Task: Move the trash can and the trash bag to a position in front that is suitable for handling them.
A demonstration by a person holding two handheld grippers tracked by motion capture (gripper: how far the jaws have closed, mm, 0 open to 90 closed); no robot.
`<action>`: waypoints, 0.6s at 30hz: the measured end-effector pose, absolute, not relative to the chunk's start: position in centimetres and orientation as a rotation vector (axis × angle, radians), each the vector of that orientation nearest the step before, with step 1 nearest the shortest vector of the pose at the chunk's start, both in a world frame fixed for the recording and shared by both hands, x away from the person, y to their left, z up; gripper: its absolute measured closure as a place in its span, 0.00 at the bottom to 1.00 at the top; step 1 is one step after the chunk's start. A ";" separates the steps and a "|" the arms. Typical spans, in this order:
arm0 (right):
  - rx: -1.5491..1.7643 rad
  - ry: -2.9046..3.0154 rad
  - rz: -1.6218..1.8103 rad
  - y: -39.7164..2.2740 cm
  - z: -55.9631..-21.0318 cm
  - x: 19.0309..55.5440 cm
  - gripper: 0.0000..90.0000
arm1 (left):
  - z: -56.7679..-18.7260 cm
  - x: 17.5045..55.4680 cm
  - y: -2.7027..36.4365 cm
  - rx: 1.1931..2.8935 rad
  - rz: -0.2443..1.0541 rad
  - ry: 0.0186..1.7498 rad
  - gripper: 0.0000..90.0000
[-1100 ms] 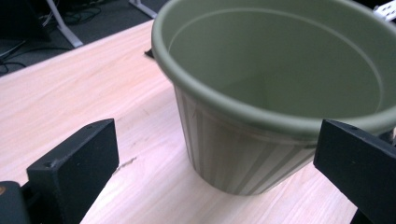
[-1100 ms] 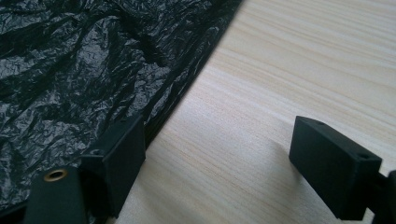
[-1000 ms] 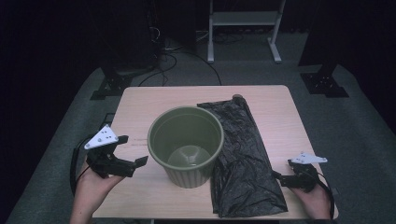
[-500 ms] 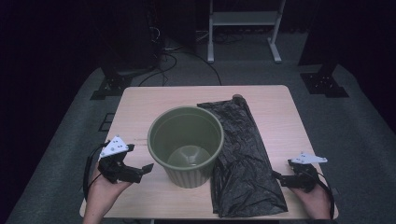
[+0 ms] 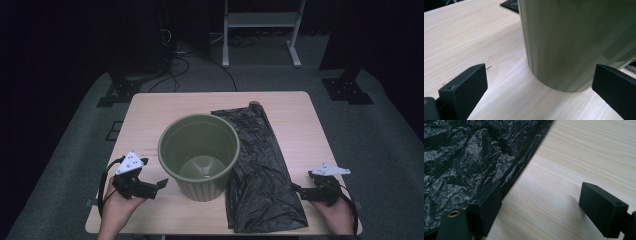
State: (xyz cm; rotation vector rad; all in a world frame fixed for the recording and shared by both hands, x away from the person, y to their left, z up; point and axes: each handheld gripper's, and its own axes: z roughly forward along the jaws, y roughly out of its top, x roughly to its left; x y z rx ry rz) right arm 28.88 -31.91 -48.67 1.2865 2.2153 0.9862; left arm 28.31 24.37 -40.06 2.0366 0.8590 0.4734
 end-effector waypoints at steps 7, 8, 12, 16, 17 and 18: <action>1.287 2.215 0.987 -31.9 -48.7 28.9 0.20 | -42.4 28.8 24.3 2.029 0.467 0.876 0.00; 1.287 2.215 0.986 -31.9 -48.7 28.9 0.20 | -42.7 28.8 24.2 2.029 0.470 0.876 0.00; 1.285 2.216 0.987 -31.9 -48.7 28.9 0.20 | -43.8 29.1 23.8 2.046 0.476 0.868 0.00; 1.285 2.216 0.987 -31.9 -48.7 28.9 0.20 | -44.9 29.3 23.5 2.065 0.459 0.873 0.00; 1.285 2.216 0.986 -31.9 -48.7 28.9 0.20 | -45.2 29.4 23.5 2.075 0.460 0.875 0.00; 1.286 2.215 0.985 -31.9 -48.7 28.9 0.20 | -45.4 29.5 23.4 2.081 0.463 0.874 0.00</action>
